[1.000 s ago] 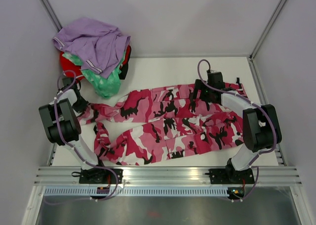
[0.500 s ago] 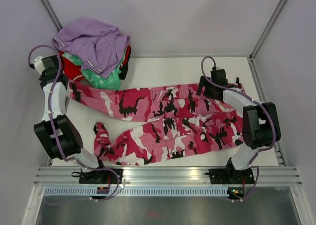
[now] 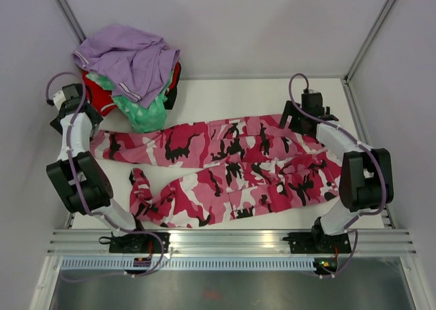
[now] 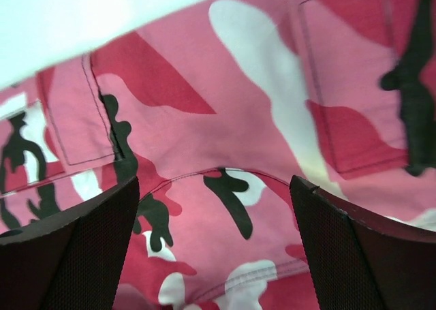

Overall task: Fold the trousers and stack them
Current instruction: Flatten the trousers out

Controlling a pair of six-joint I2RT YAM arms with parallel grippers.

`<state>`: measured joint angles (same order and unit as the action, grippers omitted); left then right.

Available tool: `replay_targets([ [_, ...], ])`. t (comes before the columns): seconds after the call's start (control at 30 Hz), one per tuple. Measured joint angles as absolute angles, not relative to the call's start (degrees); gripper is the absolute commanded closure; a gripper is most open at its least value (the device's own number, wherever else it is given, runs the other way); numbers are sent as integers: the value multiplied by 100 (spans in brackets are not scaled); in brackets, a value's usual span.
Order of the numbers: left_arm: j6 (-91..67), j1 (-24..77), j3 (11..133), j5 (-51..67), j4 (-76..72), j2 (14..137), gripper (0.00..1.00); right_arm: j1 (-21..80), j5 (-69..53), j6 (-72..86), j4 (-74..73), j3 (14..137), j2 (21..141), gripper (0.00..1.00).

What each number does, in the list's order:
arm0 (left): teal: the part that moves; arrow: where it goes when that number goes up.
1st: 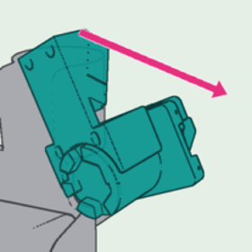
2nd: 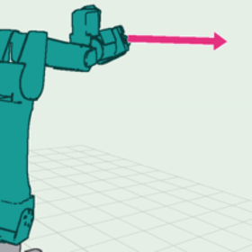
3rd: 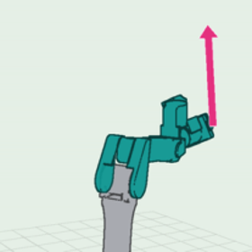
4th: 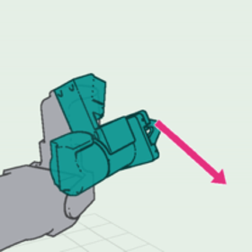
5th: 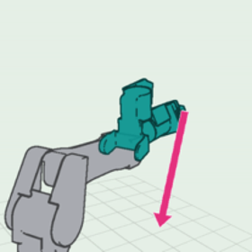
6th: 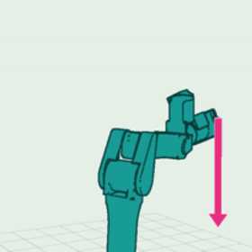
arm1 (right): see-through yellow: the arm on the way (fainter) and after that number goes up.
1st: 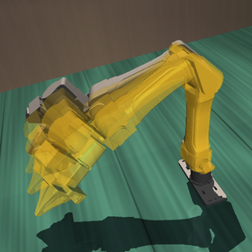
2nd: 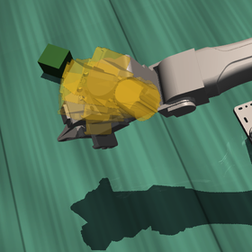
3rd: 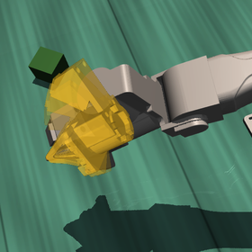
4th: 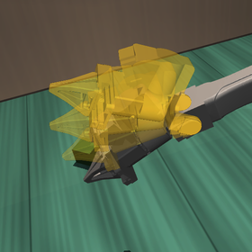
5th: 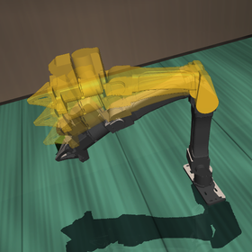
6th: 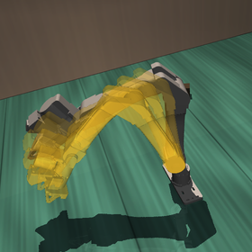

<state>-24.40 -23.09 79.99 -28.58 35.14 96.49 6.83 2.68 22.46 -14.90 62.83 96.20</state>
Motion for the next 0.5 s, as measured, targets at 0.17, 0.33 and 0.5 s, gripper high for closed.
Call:
replay_targets([
  [0.17, -2456, -1909, 7999, -2320, 3793, 8746, 0, 395, 174, 2298, -1824, 6318, 8890, 2],
  [0.33, -2508, -388, 8119, -2211, 3955, 7682, 0, 401, 89, 2449, -2040, 6261, 7852, 2],
  [0.5, -2746, 172, 7568, -2091, 4117, 6818, 1, 401, -45, 2576, -2200, 6062, 6869, 2],
])
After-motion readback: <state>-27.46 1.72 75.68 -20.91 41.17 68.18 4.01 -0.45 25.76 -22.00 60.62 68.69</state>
